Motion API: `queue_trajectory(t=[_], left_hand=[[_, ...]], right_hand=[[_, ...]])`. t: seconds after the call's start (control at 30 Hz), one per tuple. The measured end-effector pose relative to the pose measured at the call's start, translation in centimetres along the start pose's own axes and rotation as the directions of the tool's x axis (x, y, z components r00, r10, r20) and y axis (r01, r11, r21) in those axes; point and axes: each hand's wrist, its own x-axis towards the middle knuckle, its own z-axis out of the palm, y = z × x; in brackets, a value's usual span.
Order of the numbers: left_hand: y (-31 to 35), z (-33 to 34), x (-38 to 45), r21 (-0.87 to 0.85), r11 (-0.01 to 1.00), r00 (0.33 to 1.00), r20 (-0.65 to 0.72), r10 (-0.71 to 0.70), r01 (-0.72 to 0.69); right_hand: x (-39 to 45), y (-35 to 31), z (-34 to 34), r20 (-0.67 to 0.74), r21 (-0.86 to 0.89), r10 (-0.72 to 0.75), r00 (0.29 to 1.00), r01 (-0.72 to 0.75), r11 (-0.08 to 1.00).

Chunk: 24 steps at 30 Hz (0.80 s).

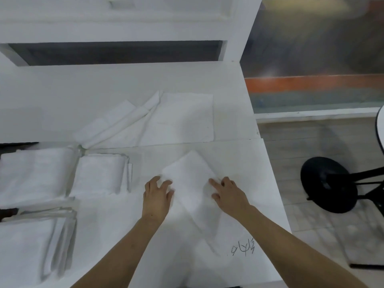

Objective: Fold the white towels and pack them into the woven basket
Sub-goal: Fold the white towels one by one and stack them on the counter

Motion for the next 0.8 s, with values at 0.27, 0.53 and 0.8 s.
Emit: queue_trajectory(t=[0.27,0.53,0.8], left_hand=[[4.6,1.5,1.3,-0.529,0.710,0.885,0.268,-0.380,0.465],[7.5,0.3,2.7,-0.707,0.531,0.882,0.419,-0.216,0.466],[11.7,-6.1,2.3,-0.864,0.146,0.841,0.504,0.198,0.483]], right_hand=[[-2.8,0.0,2.0,-0.002,0.188,0.076,0.997,-0.074,0.979],[-0.7,1.1,0.1,-0.072,0.508,0.243,0.967,-0.174,0.844],[0.6,0.2,-5.9,0.123,0.967,0.253,0.960,-0.173,0.187]])
